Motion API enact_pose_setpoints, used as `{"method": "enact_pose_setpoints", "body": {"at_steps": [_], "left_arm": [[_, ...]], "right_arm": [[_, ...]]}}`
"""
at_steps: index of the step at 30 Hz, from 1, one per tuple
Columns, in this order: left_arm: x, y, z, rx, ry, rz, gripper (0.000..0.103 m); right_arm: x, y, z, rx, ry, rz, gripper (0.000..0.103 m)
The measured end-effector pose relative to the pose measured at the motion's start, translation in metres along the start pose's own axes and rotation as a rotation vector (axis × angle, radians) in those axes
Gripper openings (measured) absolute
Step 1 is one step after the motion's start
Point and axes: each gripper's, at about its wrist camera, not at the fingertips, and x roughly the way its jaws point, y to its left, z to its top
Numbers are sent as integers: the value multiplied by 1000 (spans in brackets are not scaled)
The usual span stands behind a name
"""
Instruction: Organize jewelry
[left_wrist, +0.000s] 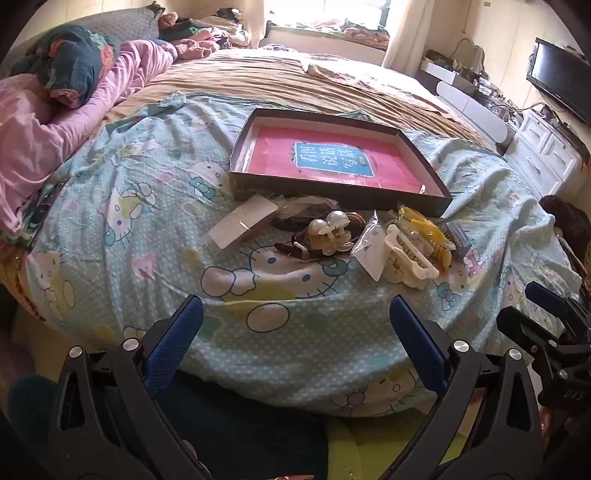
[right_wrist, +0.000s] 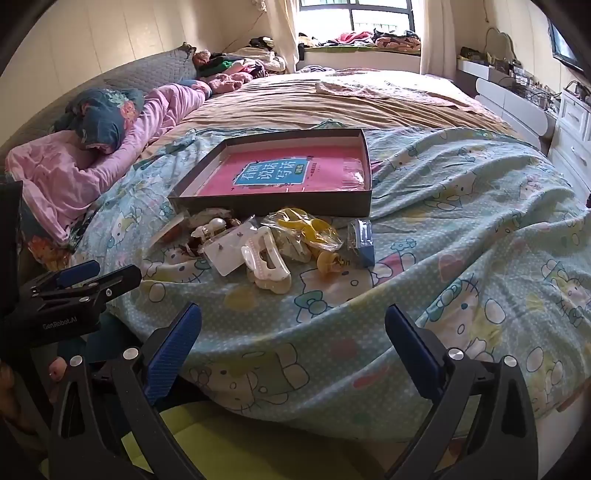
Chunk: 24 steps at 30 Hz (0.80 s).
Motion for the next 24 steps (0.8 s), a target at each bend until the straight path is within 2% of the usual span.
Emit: {"method": "enact_pose_setpoints", "body": {"at_steps": [24], "left_arm": [[-9,4,7,-5,-14,-12,94]], "right_arm": [[-3,3,0,2,3,2,99]]}}
